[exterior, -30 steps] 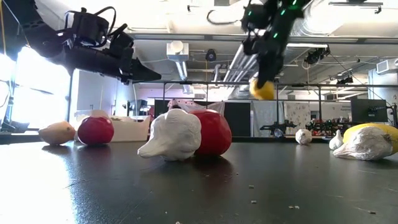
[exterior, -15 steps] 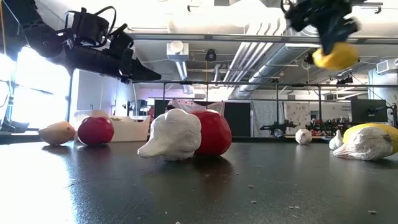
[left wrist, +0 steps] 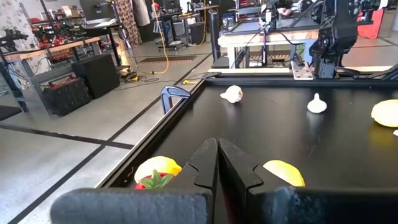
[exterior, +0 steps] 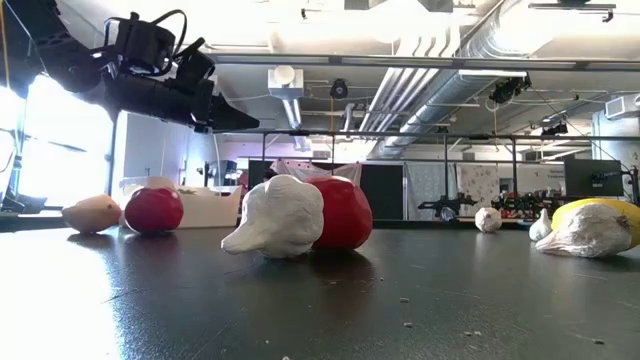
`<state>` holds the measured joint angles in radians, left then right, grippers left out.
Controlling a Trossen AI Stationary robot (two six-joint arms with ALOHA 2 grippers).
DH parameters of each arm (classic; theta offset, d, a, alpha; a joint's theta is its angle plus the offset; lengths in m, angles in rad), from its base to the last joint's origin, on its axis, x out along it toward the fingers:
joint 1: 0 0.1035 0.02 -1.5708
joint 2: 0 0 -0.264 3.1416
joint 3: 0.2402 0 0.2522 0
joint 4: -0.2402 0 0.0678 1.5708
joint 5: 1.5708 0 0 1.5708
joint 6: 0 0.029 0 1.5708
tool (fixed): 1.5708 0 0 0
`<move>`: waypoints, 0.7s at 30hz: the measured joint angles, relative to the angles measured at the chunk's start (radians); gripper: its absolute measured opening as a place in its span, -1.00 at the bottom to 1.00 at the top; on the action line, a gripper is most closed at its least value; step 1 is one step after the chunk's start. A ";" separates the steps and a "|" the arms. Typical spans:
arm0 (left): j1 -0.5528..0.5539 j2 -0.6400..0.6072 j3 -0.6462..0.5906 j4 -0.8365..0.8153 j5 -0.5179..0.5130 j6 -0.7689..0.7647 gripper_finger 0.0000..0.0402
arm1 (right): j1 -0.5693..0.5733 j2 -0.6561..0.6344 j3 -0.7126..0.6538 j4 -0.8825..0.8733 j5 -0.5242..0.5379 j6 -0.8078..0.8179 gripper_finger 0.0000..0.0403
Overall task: Sort produce into baskets
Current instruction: Put the yellow lemon into the blue bin
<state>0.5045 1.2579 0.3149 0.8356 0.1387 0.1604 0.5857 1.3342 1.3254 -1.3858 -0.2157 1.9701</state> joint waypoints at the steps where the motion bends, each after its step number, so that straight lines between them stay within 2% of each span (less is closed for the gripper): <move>1: 0.000 0.000 0.000 0.000 0.000 0.000 -1.00 | 0.033 0.006 0.000 0.016 0.016 0.055 -0.30; 4: 0.000 0.000 0.000 0.000 0.000 0.000 -1.00 | 0.118 0.046 0.000 0.040 0.065 0.170 -0.30; 7: 0.000 0.000 0.000 0.000 0.000 -0.001 -1.00 | 0.161 0.102 0.000 0.089 0.077 0.216 -0.30; 14: 0.000 0.000 0.000 0.000 0.000 -0.001 -1.00 | 0.191 0.241 0.000 0.165 0.073 0.255 -0.30; 17: 0.000 0.000 0.000 0.000 0.000 -0.002 -1.00 | 0.191 0.295 0.000 0.156 0.030 0.252 -0.30; 21: -0.001 0.000 0.000 0.000 0.000 -0.003 -1.00 | 0.201 0.337 0.000 0.144 0.034 0.256 -0.30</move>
<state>0.5037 1.2579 0.3149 0.8356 0.1390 0.1574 0.7871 1.6708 1.3254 -1.2419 -0.1821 2.2261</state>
